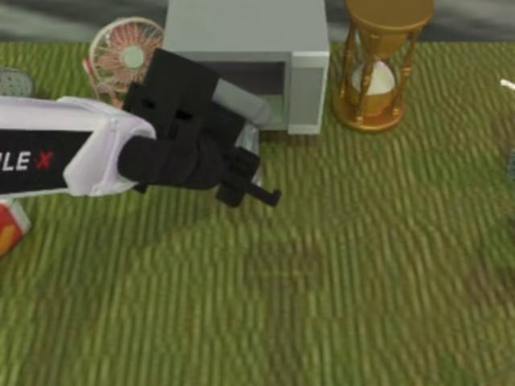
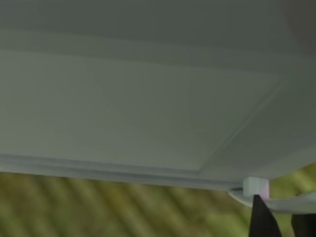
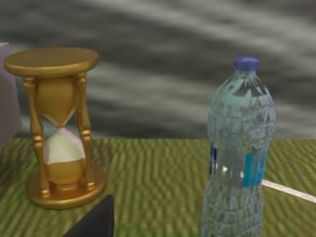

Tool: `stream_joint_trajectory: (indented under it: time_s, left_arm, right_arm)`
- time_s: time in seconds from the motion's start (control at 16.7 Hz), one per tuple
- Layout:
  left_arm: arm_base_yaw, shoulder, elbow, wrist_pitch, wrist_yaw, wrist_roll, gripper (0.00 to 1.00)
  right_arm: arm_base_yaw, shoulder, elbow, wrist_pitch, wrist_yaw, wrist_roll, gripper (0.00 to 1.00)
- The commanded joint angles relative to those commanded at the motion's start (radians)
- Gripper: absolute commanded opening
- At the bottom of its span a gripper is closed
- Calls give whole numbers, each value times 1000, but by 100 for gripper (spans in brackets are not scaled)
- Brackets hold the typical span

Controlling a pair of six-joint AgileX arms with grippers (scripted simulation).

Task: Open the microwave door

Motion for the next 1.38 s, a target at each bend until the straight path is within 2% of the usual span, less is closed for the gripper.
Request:
stream_joint_trajectory:
  time_s: [0.3,1.38]
  left_arm:
    - [28,-18,-18,-1,32,53,0]
    - [28,-18,-19,-2,33,54,0]
  right_arm:
    - [0,0,0,0,0,0,100]
    - [0,0,0,0,0,0,100]
